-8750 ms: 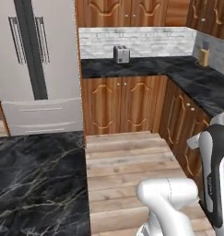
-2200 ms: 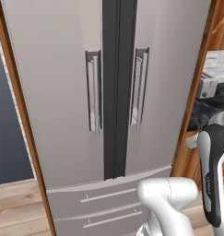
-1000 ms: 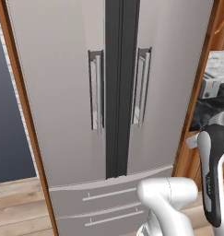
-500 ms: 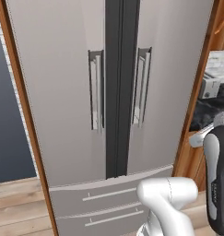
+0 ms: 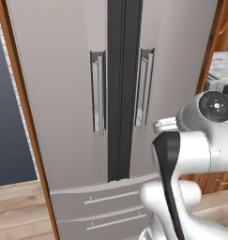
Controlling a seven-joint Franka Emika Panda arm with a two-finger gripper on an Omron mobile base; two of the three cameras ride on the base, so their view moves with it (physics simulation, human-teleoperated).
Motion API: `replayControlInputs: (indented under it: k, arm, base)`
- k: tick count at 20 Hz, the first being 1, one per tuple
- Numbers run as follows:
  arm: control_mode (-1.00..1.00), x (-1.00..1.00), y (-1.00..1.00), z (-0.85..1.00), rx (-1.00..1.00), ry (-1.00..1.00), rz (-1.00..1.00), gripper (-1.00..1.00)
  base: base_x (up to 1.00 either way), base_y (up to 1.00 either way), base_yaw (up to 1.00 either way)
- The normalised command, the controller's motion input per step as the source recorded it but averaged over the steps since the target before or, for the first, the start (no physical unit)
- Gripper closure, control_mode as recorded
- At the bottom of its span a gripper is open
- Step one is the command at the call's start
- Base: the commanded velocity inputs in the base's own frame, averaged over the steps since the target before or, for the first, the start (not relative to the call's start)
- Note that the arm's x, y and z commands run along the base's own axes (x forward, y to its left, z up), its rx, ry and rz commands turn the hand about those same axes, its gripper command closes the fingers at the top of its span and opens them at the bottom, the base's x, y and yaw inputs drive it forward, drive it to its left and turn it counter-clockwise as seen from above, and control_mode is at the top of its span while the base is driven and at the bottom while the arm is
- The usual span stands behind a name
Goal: Place one of the steaks on the plate and the other in the bowl. Then place the bowl in the fridge.
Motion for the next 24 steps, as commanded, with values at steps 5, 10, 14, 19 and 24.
replayControlInputs:
  k: [5,10,14,19,24]
  arm:
    - [-1.0,-0.08,0.03,0.0,0.29,0.08,0.16,1.0]
    - [-1.0,-0.15,0.81,-0.03,-0.04,0.01,0.32,1.0]
    - [-1.0,0.0,0.73,0.0,-0.01,0.05,0.14,1.0]
    - [-1.0,0.01,0.59,0.0,0.0,0.14,0.14,1.0]
    - [-1.0,0.31,0.16,-0.01,0.0,0.03,0.06,1.0]
  base:
    - [0.0,0.0,0.0]
    - [0.0,0.0,0.0]
    - [0.0,0.0,0.0]
    - [0.0,0.0,0.0]
    - [0.0,0.0,0.0]
